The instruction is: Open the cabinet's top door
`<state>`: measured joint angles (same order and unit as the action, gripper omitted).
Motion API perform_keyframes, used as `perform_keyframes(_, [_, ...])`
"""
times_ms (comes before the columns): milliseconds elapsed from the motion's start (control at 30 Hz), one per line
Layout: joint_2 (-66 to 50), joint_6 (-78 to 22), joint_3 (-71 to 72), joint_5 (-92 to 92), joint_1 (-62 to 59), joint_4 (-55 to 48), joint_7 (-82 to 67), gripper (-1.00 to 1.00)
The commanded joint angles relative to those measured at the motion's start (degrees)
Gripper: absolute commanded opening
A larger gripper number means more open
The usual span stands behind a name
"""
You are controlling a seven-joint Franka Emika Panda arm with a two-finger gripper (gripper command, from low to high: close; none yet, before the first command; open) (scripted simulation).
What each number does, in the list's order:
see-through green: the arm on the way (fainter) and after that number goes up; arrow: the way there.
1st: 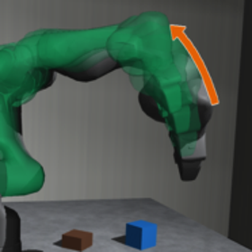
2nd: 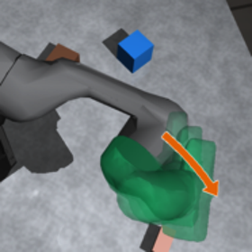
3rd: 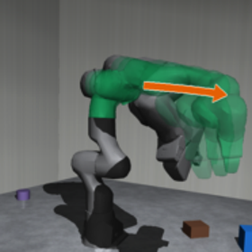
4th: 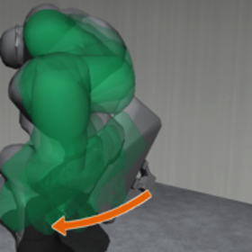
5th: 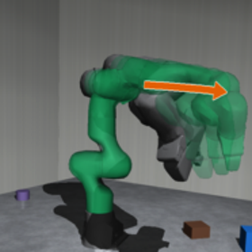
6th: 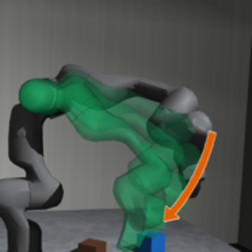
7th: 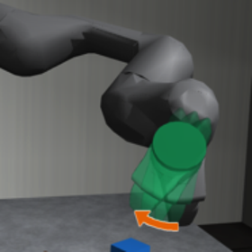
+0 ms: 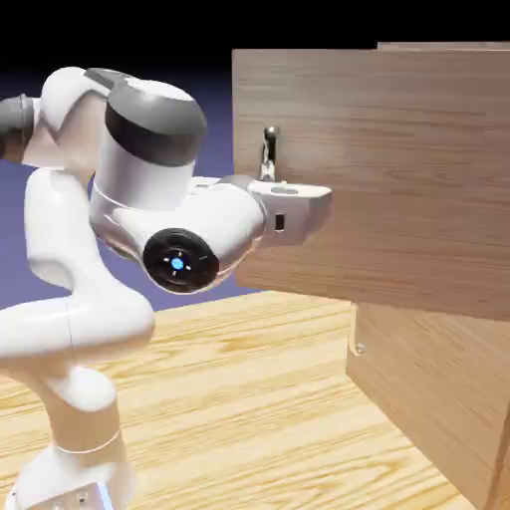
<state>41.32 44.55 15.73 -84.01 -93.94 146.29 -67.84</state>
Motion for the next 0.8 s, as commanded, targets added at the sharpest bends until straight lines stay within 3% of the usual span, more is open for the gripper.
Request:
perform_keyframes(0, [-2.1, -0.8, -0.1, 1.6, -0.2, -1.5, -1.2, -1.00])
perform_keyframes(767, [-47.5, -15.9, 1.3, 27.4, 1.3, -46.2, -12.1, -1.00])
